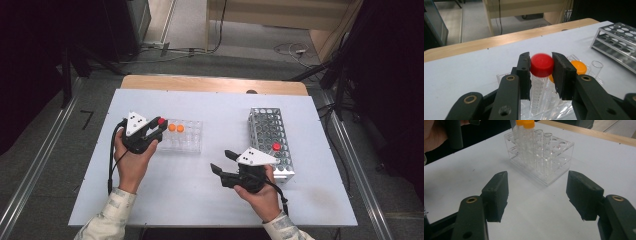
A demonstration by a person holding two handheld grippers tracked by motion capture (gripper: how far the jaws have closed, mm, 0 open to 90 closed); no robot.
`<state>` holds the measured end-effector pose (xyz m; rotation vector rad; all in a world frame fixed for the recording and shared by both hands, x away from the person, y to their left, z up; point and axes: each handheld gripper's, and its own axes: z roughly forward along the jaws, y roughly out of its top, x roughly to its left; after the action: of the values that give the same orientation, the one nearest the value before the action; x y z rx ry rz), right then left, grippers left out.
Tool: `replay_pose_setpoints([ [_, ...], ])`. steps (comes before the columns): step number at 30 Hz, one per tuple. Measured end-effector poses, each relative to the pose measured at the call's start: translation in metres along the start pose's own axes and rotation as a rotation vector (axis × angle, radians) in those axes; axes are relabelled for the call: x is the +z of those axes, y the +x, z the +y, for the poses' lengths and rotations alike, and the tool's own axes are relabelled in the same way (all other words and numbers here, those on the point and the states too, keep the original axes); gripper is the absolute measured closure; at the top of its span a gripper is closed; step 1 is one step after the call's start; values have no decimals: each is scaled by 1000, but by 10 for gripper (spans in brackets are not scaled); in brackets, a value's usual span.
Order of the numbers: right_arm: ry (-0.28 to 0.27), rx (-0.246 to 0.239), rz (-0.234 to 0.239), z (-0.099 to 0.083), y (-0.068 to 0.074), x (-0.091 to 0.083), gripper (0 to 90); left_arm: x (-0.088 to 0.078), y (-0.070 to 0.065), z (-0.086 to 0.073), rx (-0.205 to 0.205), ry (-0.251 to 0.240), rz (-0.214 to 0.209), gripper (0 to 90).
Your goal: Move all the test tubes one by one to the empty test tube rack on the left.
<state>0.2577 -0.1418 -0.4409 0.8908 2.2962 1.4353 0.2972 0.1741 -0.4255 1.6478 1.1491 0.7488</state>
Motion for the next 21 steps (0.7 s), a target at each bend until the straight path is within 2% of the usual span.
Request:
replay_pose_setpoints([
  [5,1,1,-1,0,0,0,326,-1,0,0,-16,-7,-14,655],
  [11,-9,3,-5,0,-2,-4,326,-6,4,3,-74,-25,-47,592],
  [14,-13,8,-12,1,-5,-8,325,-8,6,4,-107,-24,-65,478],
  [16,-19,11,-17,0,-7,-11,322,-9,7,6,-145,-24,-91,425],
  [21,-31,18,-34,-2,-12,-24,318,-13,7,6,-153,-18,-110,343],
])
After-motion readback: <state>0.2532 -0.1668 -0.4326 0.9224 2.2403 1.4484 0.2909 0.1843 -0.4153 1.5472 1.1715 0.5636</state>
